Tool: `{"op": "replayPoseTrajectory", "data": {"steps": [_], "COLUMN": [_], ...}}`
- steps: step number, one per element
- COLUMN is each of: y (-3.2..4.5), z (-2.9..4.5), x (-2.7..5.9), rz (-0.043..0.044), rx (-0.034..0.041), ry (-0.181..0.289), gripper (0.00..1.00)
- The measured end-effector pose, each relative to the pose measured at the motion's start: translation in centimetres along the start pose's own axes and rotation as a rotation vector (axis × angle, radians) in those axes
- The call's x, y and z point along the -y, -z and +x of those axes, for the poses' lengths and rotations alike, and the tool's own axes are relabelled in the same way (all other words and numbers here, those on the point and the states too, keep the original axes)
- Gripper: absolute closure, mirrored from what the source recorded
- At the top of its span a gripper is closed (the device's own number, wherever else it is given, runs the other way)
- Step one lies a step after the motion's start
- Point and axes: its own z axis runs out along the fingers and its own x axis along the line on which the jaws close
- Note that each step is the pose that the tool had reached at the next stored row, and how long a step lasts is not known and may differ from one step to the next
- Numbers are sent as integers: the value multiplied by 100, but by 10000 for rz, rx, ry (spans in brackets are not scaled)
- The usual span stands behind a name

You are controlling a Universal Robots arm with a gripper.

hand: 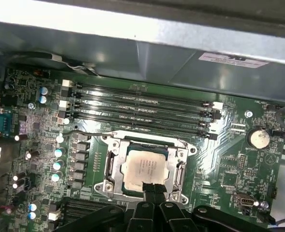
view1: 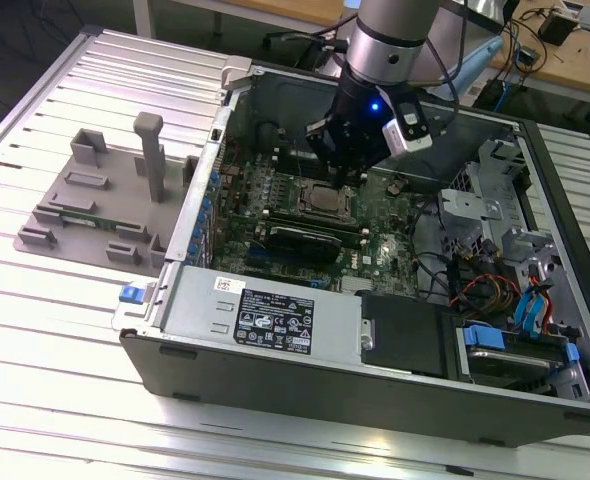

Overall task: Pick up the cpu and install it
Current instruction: 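Close the cpu cover, then install the first cpu locking lever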

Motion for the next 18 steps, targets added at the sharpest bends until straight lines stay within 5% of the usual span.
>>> {"op": "replayPoseTrajectory", "data": {"steps": [3, 18], "y": [1, 1], "z": [8, 10], "x": [0, -1], "rz": [-1, -1], "rx": [-18, -20], "ry": [-321, -346], "gripper": [89, 89]}}
